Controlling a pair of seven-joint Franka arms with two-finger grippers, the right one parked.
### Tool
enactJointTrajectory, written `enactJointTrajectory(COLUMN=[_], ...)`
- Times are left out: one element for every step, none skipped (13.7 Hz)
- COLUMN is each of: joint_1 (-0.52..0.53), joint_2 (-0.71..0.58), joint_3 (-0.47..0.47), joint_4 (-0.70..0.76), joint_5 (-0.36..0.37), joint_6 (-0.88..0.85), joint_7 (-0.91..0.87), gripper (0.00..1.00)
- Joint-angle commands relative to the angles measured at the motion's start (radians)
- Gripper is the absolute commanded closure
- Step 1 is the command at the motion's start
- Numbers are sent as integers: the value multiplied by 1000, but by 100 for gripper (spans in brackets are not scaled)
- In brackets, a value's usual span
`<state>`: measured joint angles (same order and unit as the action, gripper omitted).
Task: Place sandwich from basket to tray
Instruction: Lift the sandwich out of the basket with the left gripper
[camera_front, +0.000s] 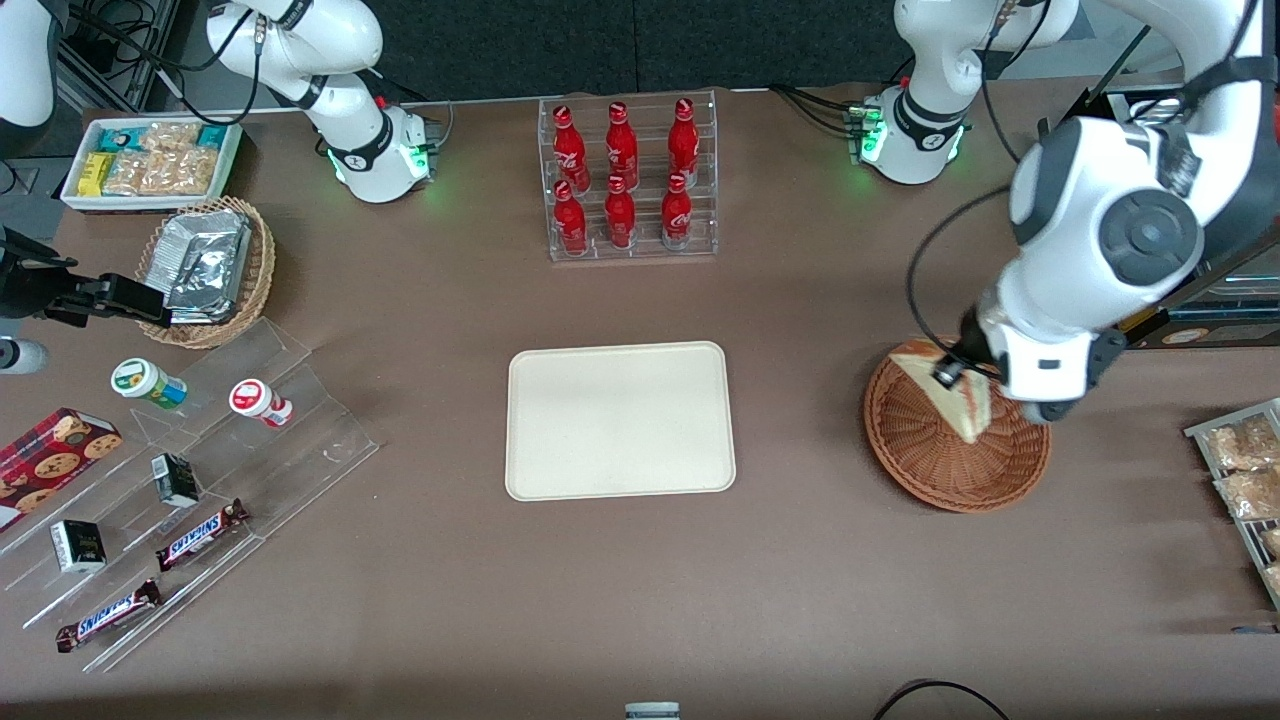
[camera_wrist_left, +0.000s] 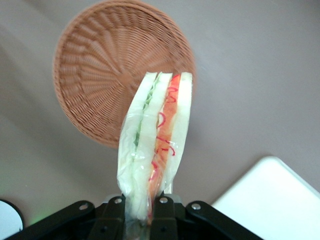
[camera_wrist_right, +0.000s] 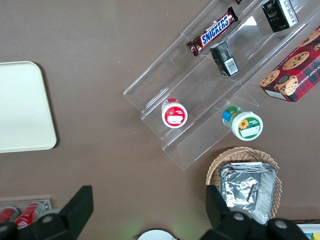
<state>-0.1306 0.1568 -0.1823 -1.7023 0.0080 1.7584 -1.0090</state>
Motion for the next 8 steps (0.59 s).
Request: enactJointTrajectory(joint_1=[2,2,0,-24,-71,-110,-128,-147], joint_2=[36,50,72,102,128,154,185,219], joint_3=[-110,-155,-198,-229,-233,-233,-233,-235], joint_4=[53,59,78,85,87,89,87,89], joint_5=[12,12,13,20,49,67,69,69], joint_6=[-19,-7,15,29,47,84,137,177], joint_7=[4,10,-6,-25,-34,-37,-36,-34], gripper=[100,100,100,100,100,100,100,100])
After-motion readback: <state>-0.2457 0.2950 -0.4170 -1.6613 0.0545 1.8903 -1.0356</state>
